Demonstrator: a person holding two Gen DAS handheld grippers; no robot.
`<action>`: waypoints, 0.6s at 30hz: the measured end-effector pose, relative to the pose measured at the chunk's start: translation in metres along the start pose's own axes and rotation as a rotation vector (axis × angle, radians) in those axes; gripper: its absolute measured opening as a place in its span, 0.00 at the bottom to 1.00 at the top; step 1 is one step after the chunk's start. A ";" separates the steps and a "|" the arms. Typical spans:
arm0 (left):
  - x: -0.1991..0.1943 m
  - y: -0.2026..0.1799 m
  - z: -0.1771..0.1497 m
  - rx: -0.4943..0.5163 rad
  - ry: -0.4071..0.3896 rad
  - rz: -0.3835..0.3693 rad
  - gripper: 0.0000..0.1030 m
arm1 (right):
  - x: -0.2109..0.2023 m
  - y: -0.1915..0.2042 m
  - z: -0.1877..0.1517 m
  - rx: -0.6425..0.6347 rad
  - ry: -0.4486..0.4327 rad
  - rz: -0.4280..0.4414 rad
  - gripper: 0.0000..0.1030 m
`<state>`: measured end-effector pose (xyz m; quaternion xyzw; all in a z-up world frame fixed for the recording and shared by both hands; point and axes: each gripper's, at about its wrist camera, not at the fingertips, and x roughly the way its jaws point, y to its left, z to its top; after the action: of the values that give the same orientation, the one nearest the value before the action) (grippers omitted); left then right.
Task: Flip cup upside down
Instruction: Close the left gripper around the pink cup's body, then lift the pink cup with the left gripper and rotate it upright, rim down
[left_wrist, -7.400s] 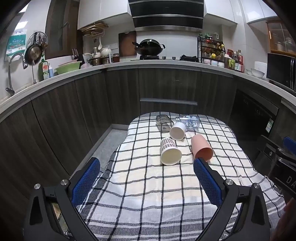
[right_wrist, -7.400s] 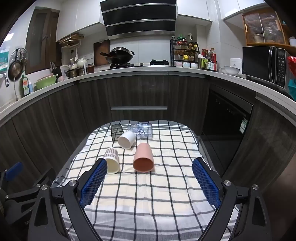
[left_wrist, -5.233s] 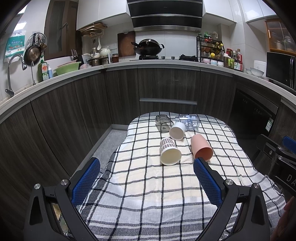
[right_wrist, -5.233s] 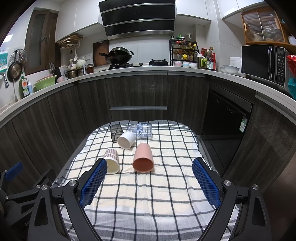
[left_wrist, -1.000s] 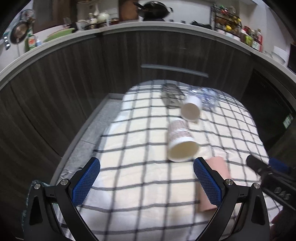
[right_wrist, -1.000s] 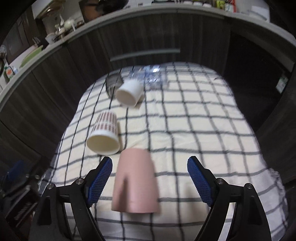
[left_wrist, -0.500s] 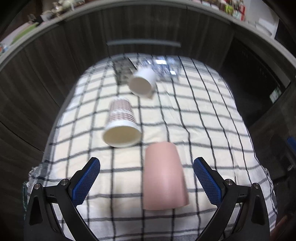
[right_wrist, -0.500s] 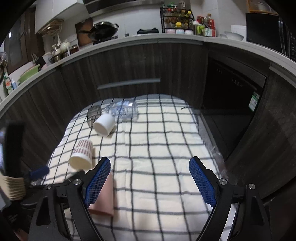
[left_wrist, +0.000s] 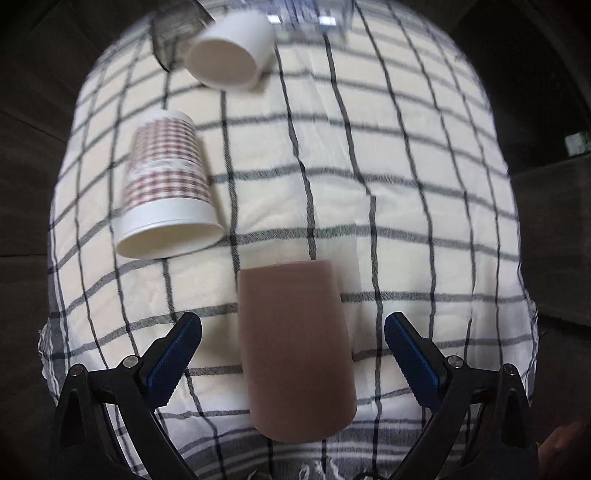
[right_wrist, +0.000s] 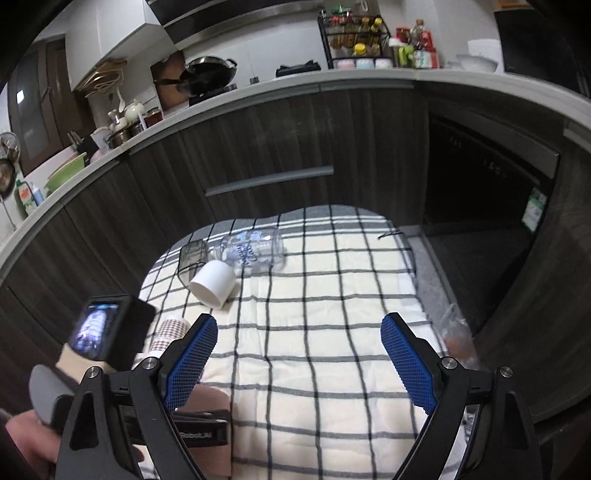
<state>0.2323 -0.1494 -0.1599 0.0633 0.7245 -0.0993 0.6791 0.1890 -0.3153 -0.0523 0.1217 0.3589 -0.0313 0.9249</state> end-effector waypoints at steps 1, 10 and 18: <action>0.005 0.000 0.003 -0.002 0.033 -0.002 0.98 | 0.003 0.000 0.001 0.004 0.001 0.005 0.88; 0.040 0.004 0.032 -0.036 0.188 0.009 0.88 | 0.021 -0.007 0.005 0.052 0.015 0.037 0.88; 0.055 0.005 0.038 -0.037 0.232 -0.007 0.65 | 0.036 -0.013 0.000 0.088 0.056 0.078 0.88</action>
<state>0.2667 -0.1561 -0.2169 0.0592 0.8001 -0.0803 0.5915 0.2141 -0.3268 -0.0789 0.1769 0.3781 -0.0074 0.9087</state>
